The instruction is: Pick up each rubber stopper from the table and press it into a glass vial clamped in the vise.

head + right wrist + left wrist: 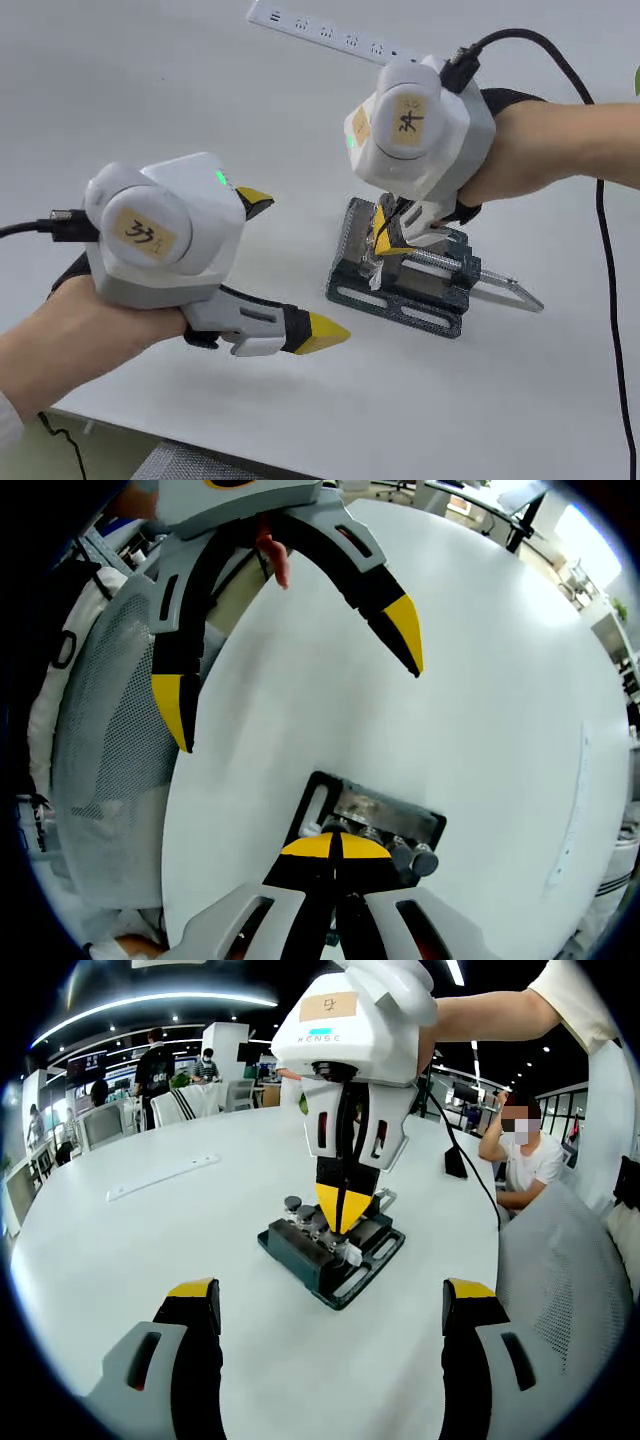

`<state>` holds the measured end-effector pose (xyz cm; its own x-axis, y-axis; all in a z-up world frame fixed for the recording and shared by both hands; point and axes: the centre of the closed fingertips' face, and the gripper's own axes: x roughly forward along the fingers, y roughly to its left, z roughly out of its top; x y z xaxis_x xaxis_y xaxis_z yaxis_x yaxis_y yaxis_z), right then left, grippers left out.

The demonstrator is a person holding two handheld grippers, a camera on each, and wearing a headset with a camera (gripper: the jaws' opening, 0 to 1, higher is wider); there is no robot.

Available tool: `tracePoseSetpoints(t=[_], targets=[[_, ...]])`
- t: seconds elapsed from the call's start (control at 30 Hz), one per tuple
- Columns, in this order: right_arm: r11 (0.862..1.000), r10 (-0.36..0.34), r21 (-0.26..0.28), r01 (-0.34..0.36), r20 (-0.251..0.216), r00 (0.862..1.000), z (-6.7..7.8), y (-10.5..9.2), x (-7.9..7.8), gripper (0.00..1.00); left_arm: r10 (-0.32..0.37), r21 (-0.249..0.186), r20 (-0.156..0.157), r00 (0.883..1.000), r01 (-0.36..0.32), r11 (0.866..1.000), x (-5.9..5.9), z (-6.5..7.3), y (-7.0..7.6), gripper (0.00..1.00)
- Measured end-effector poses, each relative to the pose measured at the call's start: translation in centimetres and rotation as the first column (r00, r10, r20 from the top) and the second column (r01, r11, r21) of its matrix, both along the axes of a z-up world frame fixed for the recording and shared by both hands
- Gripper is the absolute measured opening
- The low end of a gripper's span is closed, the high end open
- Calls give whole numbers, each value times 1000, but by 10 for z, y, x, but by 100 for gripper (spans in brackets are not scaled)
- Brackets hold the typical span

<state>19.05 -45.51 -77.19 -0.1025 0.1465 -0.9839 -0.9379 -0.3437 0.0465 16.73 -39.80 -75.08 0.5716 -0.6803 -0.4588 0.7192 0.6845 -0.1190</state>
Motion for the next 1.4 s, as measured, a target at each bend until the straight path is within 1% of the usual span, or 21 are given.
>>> tracePoseSetpoints(t=[0.07, 0.1, 0.17, 0.27, 0.4, 0.5, 0.53, 0.57, 0.6, 0.67, 0.73, 0.8, 0.83, 0.87, 1.03, 1.07, 1.13, 1.17, 1.23, 1.33, 1.4], targets=[[999, -15, 41, 15, 6, 1000, 0, -1, 1, 0, 4, -5, 0, 1000, -4, 1000, 0, 1, 0, 91], [999, -12, 41, 11, 10, 1000, -1, -4, 1, 0, 4, -4, 0, 1000, -4, 1000, 0, 1, 0, 91], [997, -21, 70, 19, 18, 1000, -1, -2, 2, 0, 3, -1, -1, 1000, -3, 1000, 0, 0, -1, 91], [998, -11, 69, 8, 37, 999, -2, -1, 1, 0, 3, -3, -2, 1000, -3, 1000, 0, 0, -1, 91], [999, 11, 34, -12, 41, 999, -2, 2, 1, 0, 4, -2, -4, 1000, -4, 1000, -1, 0, -3, 91], [1000, -2, 7, 2, 29, 1000, -1, 2, 1, 0, 4, -5, -3, 1000, -4, 1000, 0, 1, -3, 91], [1000, -19, 1, 19, 18, 1000, -1, 2, 1, 0, 3, -4, -3, 1000, -3, 1000, 0, 1, -3, 91], [998, -60, -6, 60, 4, 998, -1, 1, 1, 0, 6, -3, -1, 1000, -6, 1000, 1, 1, -3, 91], [999, -43, -6, 43, 6, 999, -1, 2, 3, 0, 6, -5, -2, 1000, -7, 1000, 1, 1, -3, 91], [999, -42, -24, 43, 11, 999, -2, 2, 2, 0, 9, -5, 0, 1000, -9, 1000, 1, 2, -2, 91], [997, -53, -55, 54, 18, 998, -2, 3, 1, 0, 11, -6, 1, 1000, -11, 1000, 2, 2, -2, 91], [996, -57, -70, 58, 17, 998, -2, 3, 1, 0, 14, -5, 1, 1000, -14, 1000, 1, 2, -1, 91], [992, -98, -81, 99, 14, 995, -1, 2, 1, 0, 15, -5, 1, 1000, -15, 1000, 1, 2, -1, 91], [993, -84, -80, 85, 16, 996, -1, 3, 1, 0, 15, -5, 2, 1000, -15, 1000, 1, 2, 0, 91], [988, -94, -119, 97, 31, 995, -1, 3, 0, 0, 19, -9, 1, 1000, -19, 1000, 2, 1, 1, 91], [988, -87, -125, 90, 34, 996, -1, 3, 0, 0, 20, -11, 3, 1000, -20, 1000, 2, 2, 1, 91], [985, -109, -132, 111, 26, 994, -1, 3, 1, 0, 19, -12, 3, 1000, -19, 1000, 1, 3, 0, 91], [986, -104, -130, 106, 21, 994, 0, 2, 2, 0, 16, -9, 1, 1000, -16, 1000, 1, 3, -1, 91], [983, -135, -124, 134, 6, 991, 1, 1, 1, 0, 13, -8, 2, 1000, -13, 1000, 0, 4, -1, 91], [986, -112, -122, 113, 19, 994, 0, 1, -1, 0, 9, -5, 2, 1000, -9, 1000, 0, 4, -2, 91], [989, -77, -122, 79, 24, 997, 0, 1, -1, 0, 7, -11, -1, 1000, -7, 1000, -1, 6, -4, 91]])
